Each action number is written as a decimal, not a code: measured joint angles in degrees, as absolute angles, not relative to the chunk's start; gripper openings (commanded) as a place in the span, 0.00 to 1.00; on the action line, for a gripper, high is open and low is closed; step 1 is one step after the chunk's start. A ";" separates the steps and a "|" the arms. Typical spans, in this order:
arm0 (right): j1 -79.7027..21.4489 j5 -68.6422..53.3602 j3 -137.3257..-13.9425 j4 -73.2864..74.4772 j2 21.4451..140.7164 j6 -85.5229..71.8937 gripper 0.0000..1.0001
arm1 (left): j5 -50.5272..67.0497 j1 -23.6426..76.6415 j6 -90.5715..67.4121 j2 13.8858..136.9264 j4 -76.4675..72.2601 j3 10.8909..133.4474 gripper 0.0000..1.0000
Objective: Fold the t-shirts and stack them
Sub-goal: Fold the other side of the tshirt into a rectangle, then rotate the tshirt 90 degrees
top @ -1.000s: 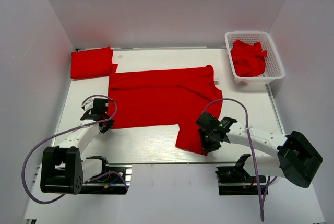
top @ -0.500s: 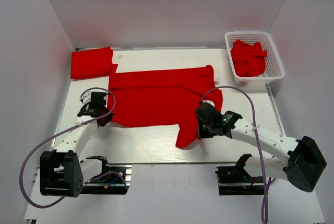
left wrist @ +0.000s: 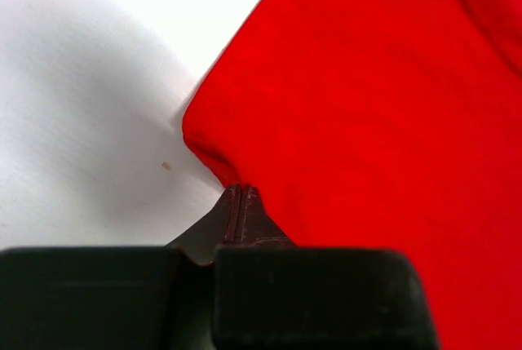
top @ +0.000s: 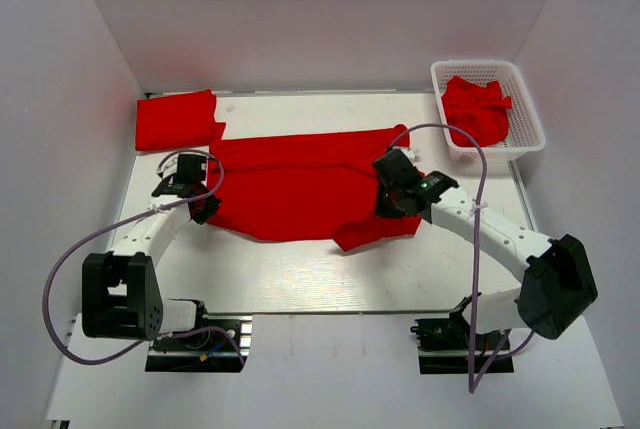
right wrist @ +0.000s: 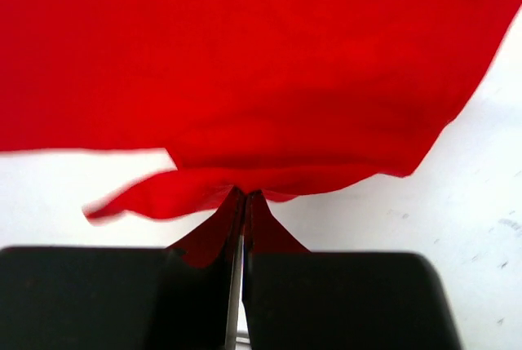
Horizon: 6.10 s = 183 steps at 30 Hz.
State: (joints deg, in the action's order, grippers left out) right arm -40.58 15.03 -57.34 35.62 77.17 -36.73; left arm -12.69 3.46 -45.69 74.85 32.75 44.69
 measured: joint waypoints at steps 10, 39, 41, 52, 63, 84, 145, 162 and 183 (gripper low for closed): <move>-33.95 16.38 -63.86 33.28 81.69 -31.42 0.00 | -13.82 3.46 -46.19 79.00 32.62 51.11 0.00; -24.05 12.56 -76.93 22.72 90.85 -12.84 0.00 | -19.14 3.05 -46.35 86.35 32.53 61.23 0.00; -23.49 11.44 -77.25 21.41 91.57 -11.07 0.00 | -19.22 3.05 -46.22 87.02 32.56 61.49 0.00; -20.23 7.14 -82.81 17.15 100.88 -3.18 0.00 | -20.69 3.05 -45.01 96.75 30.98 66.72 0.00; -16.19 10.13 -101.54 23.27 119.68 -7.14 0.63 | -19.88 2.42 -42.85 110.21 34.46 79.07 1.00; -21.98 1.26 -111.15 31.59 121.73 -4.91 0.76 | -11.51 2.48 -28.29 107.18 35.59 81.06 1.00; -24.12 1.50 -117.21 21.06 137.47 -10.13 0.00 | -2.74 2.42 -30.02 99.74 32.40 70.65 1.00; -24.12 -2.17 -117.21 19.84 137.19 -11.38 0.90 | -2.26 2.42 -29.32 100.33 32.84 71.85 1.00; -21.96 3.97 -86.63 23.53 111.79 -23.66 0.90 | 11.64 3.18 -16.51 124.95 32.32 96.49 1.00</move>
State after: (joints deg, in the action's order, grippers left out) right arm -21.96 3.97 -86.63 23.53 111.79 -23.66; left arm 11.64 3.18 -16.51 124.95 32.32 96.49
